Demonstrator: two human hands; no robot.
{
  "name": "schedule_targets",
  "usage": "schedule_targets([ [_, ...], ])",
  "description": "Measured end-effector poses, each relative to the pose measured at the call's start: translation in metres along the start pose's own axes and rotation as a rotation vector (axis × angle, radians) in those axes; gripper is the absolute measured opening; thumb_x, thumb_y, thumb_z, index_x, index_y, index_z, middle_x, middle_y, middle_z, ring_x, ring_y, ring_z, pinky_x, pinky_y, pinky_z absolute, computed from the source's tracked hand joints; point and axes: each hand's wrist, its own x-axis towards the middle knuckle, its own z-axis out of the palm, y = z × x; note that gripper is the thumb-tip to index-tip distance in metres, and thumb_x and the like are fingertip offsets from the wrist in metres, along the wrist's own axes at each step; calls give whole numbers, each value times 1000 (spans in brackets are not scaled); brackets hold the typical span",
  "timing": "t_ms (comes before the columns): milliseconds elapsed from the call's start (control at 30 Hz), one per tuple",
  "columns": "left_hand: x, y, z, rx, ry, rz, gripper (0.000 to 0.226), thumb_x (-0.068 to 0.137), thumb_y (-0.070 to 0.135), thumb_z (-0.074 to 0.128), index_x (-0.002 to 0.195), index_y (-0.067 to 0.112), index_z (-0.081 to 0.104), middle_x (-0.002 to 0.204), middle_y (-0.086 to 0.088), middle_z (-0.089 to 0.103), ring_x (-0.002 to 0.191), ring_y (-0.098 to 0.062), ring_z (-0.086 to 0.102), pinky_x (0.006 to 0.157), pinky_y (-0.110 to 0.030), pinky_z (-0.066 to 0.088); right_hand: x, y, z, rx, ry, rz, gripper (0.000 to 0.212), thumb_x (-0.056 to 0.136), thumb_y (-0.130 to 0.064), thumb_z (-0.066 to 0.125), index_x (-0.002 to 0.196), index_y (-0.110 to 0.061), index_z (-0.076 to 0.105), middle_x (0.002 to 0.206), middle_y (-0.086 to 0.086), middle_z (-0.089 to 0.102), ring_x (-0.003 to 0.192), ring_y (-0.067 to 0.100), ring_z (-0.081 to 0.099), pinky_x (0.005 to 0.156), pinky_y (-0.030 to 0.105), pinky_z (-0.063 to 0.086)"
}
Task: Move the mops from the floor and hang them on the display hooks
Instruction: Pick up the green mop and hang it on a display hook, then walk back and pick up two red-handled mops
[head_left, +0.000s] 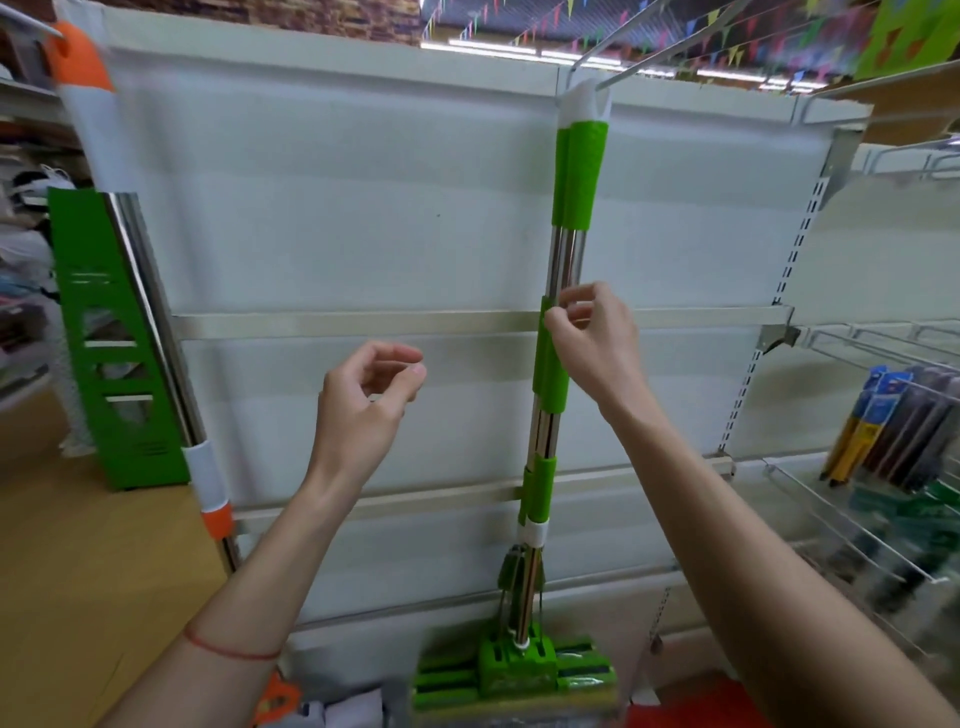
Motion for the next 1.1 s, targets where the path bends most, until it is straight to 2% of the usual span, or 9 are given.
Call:
schedule_targets([
  [133,-17,1,-5,11,34,-5,15,83,30,68,95,22,72,83,-4,72,77,-18,67,77,-39,54,-43,-2,2,104,-165,14,21,91,-22,62,110,-13,66,98,2,68,90,19,68,86,49,59],
  [300,-44,-3,-27,47,120,-21,13,84,27,68,96,23,71,82,-3,71,77,-18,66,75,-38,54,-87,-2,23,105,-287,-81,15,93,-21,65,107,-17,64,97,-6,67,87,2,64,80,26,54],
  [400,-62,-6,-50,73,189,-41,12,85,26,68,97,23,70,84,-3,71,79,-19,66,76,-39,54,-108,-9,47,140,-394,-116,14,93,-20,66,106,-17,65,94,-11,66,84,1,64,76,19,51],
  [533,-89,-8,-97,123,305,-70,17,88,21,70,102,11,71,88,-5,70,84,-21,67,78,-42,54,-140,-26,92,230,-559,-136,14,92,-18,66,106,-18,66,91,-10,66,86,-2,62,69,9,45],
  [633,-110,-10,-143,180,395,-83,9,94,11,72,103,8,71,90,-4,72,83,-20,67,77,-41,53,-170,-46,131,278,-683,-156,12,92,-17,66,104,-18,66,91,-8,67,83,3,64,70,11,45],
  [767,-145,-9,-214,256,524,-98,6,92,19,71,98,20,71,87,1,71,83,-16,66,76,-37,53,-218,-86,185,332,-850,-225,12,93,-18,66,105,-15,65,91,-1,69,82,6,63,70,18,47],
  [900,-184,4,-297,359,683,-100,8,96,14,72,98,22,71,92,1,71,86,-17,66,76,-36,53,-273,-138,242,375,-988,-332,10,93,-21,66,103,-20,65,93,-6,69,84,3,64,72,20,48],
  [967,-204,14,-339,415,758,-95,10,95,12,71,97,22,70,92,1,70,84,-16,65,74,-33,52,-304,-165,270,409,-1075,-377,12,94,-22,66,105,-20,64,95,-6,69,87,4,64,73,25,49],
  [1100,-248,33,-416,521,904,-123,8,96,5,70,101,11,70,92,-5,70,83,-17,64,76,-35,52,-369,-221,317,511,-1231,-436,13,94,-18,66,107,-16,64,95,-2,69,84,6,64,74,23,49],
])
